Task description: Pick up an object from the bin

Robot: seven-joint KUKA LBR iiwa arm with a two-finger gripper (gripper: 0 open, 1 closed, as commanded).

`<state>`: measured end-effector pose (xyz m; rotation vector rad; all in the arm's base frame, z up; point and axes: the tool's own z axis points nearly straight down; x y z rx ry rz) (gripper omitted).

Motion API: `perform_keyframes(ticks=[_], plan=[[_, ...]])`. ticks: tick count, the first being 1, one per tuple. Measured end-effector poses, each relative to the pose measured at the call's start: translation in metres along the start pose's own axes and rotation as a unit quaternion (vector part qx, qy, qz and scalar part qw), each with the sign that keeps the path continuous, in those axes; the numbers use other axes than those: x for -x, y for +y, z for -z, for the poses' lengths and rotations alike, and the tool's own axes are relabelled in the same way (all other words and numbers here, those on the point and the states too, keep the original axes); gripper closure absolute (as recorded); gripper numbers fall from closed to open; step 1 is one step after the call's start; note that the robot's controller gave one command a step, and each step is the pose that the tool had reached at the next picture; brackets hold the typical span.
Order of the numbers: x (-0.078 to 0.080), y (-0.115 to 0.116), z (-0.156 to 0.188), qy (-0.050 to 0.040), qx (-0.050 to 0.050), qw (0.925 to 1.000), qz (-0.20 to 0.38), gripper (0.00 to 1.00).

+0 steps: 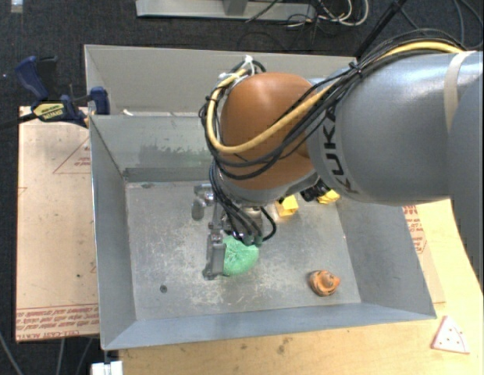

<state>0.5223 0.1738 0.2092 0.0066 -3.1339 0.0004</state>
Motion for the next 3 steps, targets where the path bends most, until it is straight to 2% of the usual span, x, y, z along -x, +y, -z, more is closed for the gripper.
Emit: perform_keyframes(ticks=[1, 2, 3], plan=[[0.002, -0.001, 0.004, -0.0039, 0.001, 1.0000, -0.002, 0.00], [-0.003, -0.045, -0.028, -0.0055, 0.001, 0.9997, 0.025, 0.00], [-0.006, -0.077, -0.046, -0.0020, -0.001, 0.9999, -0.017, 0.00]])
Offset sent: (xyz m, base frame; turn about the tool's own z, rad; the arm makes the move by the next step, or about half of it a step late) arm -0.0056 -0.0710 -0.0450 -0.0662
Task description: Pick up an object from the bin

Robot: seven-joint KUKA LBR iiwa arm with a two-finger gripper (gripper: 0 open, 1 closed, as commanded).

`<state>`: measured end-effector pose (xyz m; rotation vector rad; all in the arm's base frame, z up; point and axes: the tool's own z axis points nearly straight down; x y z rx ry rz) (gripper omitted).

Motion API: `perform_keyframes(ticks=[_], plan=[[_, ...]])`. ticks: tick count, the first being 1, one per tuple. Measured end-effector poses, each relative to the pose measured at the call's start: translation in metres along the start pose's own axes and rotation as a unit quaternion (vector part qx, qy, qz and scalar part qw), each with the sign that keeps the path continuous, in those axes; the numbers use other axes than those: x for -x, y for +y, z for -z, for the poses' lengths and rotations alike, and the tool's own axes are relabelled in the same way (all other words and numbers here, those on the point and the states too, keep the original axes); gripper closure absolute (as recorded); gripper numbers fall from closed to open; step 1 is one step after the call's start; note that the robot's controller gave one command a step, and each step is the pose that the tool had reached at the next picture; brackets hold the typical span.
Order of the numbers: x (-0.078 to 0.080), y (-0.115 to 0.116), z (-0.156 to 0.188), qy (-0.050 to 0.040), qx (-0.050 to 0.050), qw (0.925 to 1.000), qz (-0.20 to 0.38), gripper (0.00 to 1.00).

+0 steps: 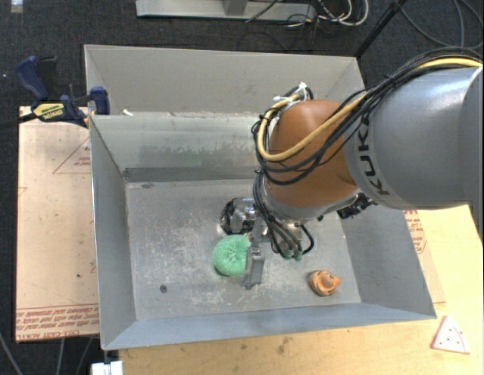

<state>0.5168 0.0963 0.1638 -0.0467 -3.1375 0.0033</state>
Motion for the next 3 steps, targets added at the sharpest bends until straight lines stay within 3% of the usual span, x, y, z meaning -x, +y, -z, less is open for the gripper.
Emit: perform_keyframes(ticks=[1, 2, 3], plan=[[0.009, 0.002, -0.011, -0.0019, 0.002, 0.9993, -0.038, 0.00], [0.012, -0.018, -0.042, -0.0030, 0.002, 0.9972, 0.075, 0.00], [0.015, -0.025, -0.054, -0.0015, 0.001, 0.9972, 0.075, 0.00]])
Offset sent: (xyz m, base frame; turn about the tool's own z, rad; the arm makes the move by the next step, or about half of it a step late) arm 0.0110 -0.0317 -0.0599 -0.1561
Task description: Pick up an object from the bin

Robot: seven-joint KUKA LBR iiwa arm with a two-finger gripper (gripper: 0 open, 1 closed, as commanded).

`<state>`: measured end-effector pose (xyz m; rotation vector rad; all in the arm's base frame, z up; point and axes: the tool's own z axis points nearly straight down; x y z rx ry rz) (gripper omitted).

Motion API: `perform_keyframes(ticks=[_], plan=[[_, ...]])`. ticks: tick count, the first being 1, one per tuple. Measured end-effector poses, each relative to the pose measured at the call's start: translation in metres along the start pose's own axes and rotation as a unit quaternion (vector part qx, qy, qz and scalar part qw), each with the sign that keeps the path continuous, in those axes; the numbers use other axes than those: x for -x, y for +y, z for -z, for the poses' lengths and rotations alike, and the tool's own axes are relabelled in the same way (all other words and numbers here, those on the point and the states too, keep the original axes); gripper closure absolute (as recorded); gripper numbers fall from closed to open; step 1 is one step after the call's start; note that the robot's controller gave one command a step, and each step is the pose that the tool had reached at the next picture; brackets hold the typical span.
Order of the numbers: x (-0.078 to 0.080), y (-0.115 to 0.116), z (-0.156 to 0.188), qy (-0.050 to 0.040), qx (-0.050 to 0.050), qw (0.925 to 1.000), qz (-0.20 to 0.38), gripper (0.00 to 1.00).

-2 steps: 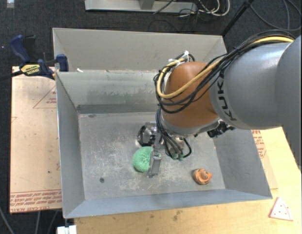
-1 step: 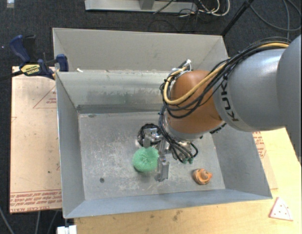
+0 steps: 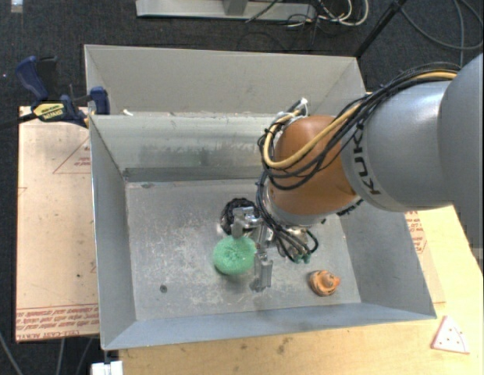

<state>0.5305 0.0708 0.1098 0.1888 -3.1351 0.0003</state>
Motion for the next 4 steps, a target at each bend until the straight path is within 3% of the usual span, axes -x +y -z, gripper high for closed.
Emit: perform_keyframes(ticks=[1, 2, 3, 4], plan=[[0.005, -0.003, 0.010, -0.0005, 0.001, 0.9980, -0.063, 0.00], [0.032, -0.003, -0.038, -0.0038, 0.001, 0.9956, 0.094, 1.00], [0.031, -0.004, -0.039, -0.0020, 0.001, 0.9956, 0.093, 0.00], [0.031, -0.004, -0.039, -0.0019, 0.001, 0.9956, 0.093, 0.00]])
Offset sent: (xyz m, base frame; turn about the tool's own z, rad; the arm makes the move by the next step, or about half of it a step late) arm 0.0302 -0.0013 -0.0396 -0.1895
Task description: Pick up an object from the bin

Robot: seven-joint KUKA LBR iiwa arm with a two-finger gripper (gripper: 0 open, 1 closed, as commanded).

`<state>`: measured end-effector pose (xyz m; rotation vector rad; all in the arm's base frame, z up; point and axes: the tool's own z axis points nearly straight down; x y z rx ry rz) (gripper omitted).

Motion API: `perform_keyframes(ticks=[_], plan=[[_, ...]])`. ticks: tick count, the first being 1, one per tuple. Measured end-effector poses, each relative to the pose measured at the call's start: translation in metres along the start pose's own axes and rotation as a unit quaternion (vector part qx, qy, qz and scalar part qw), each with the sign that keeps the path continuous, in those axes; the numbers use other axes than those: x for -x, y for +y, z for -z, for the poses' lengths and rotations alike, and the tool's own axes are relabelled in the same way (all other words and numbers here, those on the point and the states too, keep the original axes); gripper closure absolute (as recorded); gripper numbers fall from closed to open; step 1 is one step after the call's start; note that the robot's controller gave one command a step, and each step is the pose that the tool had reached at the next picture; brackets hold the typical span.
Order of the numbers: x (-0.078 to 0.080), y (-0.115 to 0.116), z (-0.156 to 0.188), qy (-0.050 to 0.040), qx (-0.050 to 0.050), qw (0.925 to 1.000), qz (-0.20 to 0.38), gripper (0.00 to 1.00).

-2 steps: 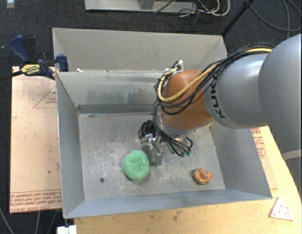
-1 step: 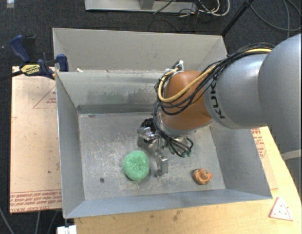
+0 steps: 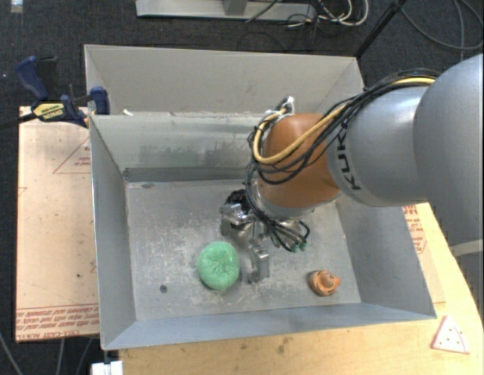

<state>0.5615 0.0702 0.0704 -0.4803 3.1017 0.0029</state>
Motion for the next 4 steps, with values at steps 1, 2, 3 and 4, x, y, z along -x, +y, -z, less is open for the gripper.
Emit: perform_keyframes(ticks=[1, 2, 3, 4], plan=[[-0.021, 0.039, 0.000, 0.0006, -0.001, 0.9997, 0.023, 0.00], [-0.040, 0.066, 0.000, 0.0007, 0.000, 0.9983, 0.059, 1.00], [-0.040, 0.066, -0.001, 0.0012, 0.000, 0.9983, 0.059, 1.00], [-0.008, 0.098, 0.200, 0.0003, 0.000, 0.9985, 0.054, 1.00]])
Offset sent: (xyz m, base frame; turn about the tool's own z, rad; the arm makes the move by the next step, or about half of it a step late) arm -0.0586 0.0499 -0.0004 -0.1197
